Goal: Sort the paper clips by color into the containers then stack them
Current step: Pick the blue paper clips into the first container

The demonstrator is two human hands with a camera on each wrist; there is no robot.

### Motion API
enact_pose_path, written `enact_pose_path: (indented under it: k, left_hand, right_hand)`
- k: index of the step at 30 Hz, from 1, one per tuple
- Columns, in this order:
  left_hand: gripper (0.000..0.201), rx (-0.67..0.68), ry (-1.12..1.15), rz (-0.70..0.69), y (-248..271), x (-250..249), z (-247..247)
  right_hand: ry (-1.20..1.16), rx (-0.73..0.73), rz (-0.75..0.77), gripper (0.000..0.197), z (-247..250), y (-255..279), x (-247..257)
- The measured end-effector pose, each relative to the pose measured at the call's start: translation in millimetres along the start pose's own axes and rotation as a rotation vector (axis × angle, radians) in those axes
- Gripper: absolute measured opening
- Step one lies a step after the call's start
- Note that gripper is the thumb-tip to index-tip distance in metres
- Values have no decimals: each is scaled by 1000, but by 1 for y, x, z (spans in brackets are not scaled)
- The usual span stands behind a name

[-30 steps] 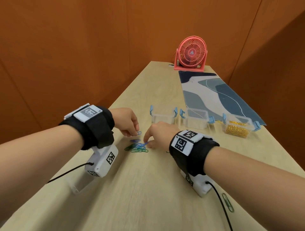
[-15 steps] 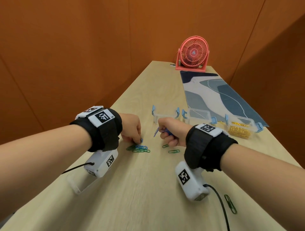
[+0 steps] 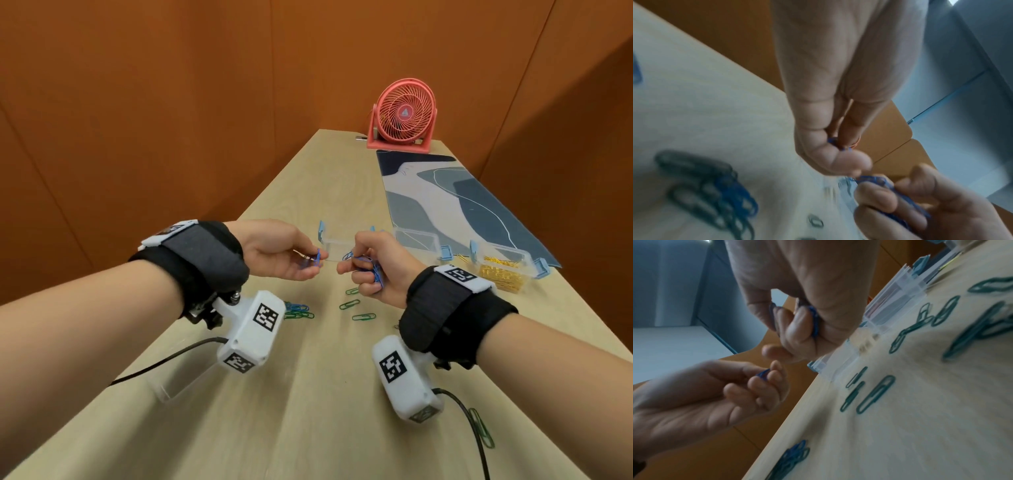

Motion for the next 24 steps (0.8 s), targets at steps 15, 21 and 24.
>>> enact_pose_path:
  k: [15,21,24]
  left_hand:
    - [48,102,446,133,-15,32,-43]
    - [36,200,603,60,-16,28,-58]
    - [42,154,643,56,-21,25,-52]
  right_hand:
    - [430,-62,50,26,6,14,35]
    - [394,-116,219,28,-13,10,34]
    - [482,-60,296,30,-10,12,38]
Point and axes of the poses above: each hand's wrist, its own y-axis away from the middle knuckle, its own z-axis out of the back of the hand, x = y × z, the point moved 1 cm from there along -y, towards the middle knuckle, and after that the axes turned 12 degrees about y, right-handed, at the moved point
